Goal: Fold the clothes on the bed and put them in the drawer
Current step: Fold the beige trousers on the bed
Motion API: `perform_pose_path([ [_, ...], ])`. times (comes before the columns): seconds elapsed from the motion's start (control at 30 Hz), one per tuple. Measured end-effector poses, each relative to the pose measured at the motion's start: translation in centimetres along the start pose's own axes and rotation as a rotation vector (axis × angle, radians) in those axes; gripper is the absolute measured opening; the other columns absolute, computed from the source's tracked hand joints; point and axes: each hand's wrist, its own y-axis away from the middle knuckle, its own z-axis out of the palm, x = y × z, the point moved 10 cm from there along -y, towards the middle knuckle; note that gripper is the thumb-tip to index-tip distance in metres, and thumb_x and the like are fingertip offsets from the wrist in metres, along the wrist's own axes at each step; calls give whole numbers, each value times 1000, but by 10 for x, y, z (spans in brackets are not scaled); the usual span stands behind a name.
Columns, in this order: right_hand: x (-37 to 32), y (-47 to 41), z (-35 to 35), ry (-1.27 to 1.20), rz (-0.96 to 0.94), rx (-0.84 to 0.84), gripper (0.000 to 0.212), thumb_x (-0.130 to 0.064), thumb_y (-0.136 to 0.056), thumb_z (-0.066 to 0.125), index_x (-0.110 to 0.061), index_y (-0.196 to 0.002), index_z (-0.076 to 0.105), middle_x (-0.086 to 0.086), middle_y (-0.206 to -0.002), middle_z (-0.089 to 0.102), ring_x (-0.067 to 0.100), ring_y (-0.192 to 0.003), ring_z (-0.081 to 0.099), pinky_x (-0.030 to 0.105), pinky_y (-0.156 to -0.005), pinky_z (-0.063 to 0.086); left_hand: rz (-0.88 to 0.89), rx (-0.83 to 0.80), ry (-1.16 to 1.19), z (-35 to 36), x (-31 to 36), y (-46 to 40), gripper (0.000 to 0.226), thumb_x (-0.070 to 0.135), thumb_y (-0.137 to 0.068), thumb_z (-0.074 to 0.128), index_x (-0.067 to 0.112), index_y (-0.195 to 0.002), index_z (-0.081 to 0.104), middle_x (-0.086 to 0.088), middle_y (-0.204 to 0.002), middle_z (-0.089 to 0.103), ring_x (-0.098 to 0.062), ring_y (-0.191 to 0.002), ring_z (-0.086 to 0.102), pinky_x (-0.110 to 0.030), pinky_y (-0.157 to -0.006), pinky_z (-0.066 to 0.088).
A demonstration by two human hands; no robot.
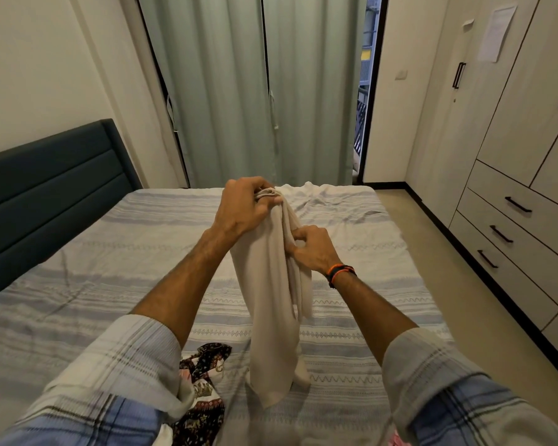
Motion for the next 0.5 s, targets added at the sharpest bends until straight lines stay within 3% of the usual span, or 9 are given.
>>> perform_pose_path([
  [0.17, 7, 0, 4, 43, 35, -61, 26, -16, -84, 68, -10, -108, 76, 5, -103, 74, 20, -89, 64, 30, -84, 54, -28, 4, -27, -3, -7, 1, 26, 35, -84, 74, 12, -93, 76, -3, -88, 75, -16, -75, 65, -26, -73, 53],
  [0.33, 14, 0, -14, 70, 11, -127, 21, -7, -87, 62, -10, -103, 76, -5, -81, 66, 4, -72, 55, 3, -61, 39, -114, -29, -112, -5, -36, 6, 31, 38, -84, 73, 10, -98, 73, -7, -92, 74, -20, -81, 64, -32, -78, 53],
  [0.4, 18, 1, -17, 97, -9, -177, 19, -7, -88, 61, -13, -99, 76, -14, -72, 60, -1, -68, 52, 4, -57, 35, -128, -54, -195, -4, -45, 10, 35, 44, -87, 69, 12, -101, 69, -7, -95, 73, -24, -86, 65, -33, -76, 50],
  [0.5, 28, 3, -16, 107, -10, -267, 10, -15, -93, 62, -18, -96, 72, -16, -72, 55, 3, -71, 50, 14, -64, 34, -129, -151, -316, 6, -51, 18, 41, 51, -91, 58, 14, -109, 62, -8, -100, 70, -22, -84, 61, -32, -73, 46],
])
